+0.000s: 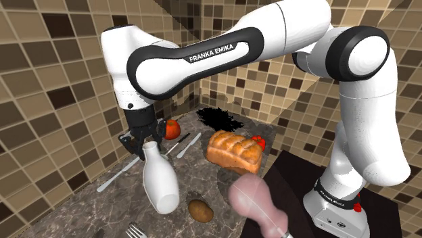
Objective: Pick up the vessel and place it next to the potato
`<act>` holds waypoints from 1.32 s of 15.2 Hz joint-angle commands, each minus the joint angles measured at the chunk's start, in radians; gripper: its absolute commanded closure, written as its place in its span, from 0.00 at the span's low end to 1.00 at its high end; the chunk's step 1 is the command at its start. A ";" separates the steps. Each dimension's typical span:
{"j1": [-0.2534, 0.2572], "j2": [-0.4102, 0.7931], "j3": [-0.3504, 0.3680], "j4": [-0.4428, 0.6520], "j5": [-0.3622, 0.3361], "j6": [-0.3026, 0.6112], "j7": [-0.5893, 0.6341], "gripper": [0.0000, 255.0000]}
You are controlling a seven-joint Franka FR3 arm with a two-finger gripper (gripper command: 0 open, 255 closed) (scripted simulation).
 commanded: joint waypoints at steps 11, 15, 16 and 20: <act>0.000 0.000 0.000 -0.006 0.000 0.006 0.001 0.00; 0.003 -0.002 0.002 0.060 0.001 -0.060 -0.001 0.00; 0.006 0.000 0.002 0.097 0.001 -0.095 -0.002 0.00; 0.008 0.003 0.002 0.127 0.001 -0.123 -0.002 0.00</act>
